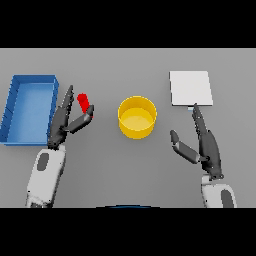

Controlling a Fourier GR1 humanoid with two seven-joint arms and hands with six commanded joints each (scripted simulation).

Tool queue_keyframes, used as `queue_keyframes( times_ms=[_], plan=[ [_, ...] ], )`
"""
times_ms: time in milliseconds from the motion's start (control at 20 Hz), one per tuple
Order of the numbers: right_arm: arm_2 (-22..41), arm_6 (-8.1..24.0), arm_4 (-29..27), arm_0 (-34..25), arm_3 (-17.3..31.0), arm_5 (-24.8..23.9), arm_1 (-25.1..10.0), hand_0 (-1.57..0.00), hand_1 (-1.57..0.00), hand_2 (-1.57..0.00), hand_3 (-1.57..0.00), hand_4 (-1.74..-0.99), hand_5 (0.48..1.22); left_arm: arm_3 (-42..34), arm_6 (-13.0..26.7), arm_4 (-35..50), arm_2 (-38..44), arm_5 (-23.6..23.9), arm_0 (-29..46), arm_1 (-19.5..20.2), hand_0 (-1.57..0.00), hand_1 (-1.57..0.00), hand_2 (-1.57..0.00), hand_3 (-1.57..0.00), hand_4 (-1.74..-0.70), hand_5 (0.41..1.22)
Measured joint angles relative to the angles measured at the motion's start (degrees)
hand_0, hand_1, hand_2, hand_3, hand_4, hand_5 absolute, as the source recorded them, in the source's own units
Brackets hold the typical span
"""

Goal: Pick up the red beaker and tilt it to pour out 1 green nut into yellow bowl. Pick up the yellow bowl and place it on the metallic measuring scale.

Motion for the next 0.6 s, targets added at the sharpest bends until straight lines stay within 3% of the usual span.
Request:
queue_keyframes(
  times_ms=[200,350,600],
  plan=[
    [0.3,-1.4,0.3,1.4,-1.0,0.0,-0.2,0.0,0.0,0.0,0.0,-1.247,0.679,6.4,-3.0,-1.5,0.4,1.5,-4.0,-0.5,0.0,0.0,0.0,0.0,-1.23,0.649],
    [0.4,-0.2,-0.4,1.2,-1.7,0.7,-0.1,0.0,0.0,0.0,0.0,-1.264,0.69,10.2,-4.8,-2.6,0.6,2.6,-7.7,-0.6,0.0,0.0,0.0,0.0,-1.26,0.664],
    [0.5,-1.2,-0.3,2.1,-1.6,0.6,0.0,0.0,0.0,0.0,0.0,-1.265,0.691,17.4,-7.0,-3.2,2.0,4.3,-12.8,-0.9,0.0,0.0,0.0,0.0,-1.27,0.692]
  ],
)
